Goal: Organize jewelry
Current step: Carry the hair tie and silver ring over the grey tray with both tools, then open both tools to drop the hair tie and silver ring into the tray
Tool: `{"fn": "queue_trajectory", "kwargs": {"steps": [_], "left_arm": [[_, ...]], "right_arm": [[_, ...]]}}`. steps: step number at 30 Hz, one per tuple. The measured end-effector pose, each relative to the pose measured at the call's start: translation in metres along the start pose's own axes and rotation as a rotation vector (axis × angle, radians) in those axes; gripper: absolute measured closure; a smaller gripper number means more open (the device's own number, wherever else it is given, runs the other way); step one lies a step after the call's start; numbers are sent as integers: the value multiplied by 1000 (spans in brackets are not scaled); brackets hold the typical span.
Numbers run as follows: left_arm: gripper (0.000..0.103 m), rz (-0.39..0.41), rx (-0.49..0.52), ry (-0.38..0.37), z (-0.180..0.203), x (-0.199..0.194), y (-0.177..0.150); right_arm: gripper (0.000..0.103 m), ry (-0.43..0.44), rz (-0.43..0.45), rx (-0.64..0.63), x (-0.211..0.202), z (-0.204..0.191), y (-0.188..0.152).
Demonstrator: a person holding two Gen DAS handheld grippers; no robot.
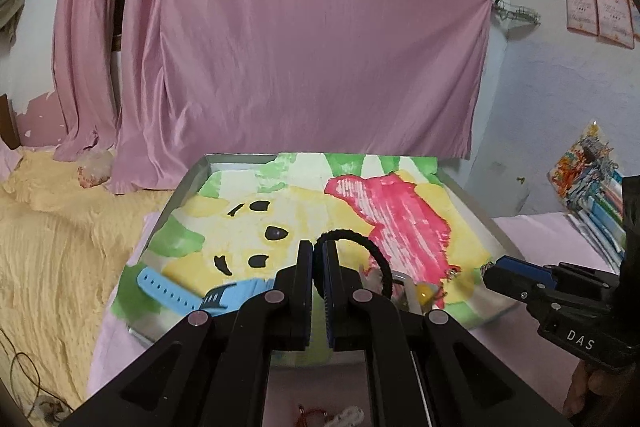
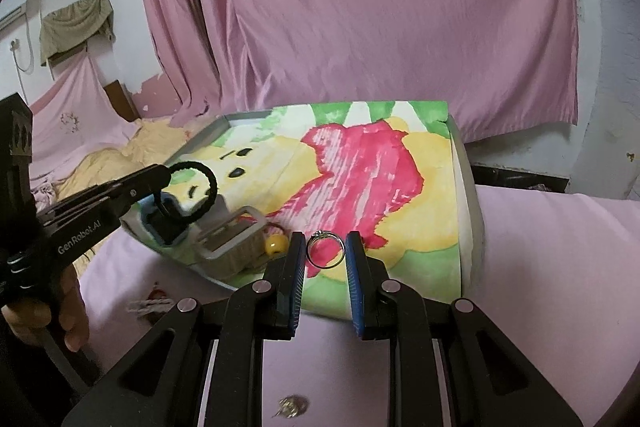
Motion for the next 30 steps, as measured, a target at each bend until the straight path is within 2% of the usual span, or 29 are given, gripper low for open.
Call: {"fn": "queue_trajectory", "kwargs": {"steps": [10, 21, 30], "left_arm": [[98, -96, 1, 56, -7, 29, -6], [97, -107, 36, 57, -3, 32, -5], [97, -108, 37, 46, -1, 32, -6]], "right_arm": [[85, -14, -71, -16, 27, 3, -3], [85, -5, -143, -34, 43, 0, -13], [85, 3, -151, -14, 46, 0, -15]]}}
Point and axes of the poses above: each gripper's, at about its wrist camera, not at the fingertips, and x roughly the way its jaws point, z to its right, y to its top, the point moved 9 cm from there along x, roughly the way its jaws point, and after that the axes turned 2 degrees about z, right-handed, at the moved point
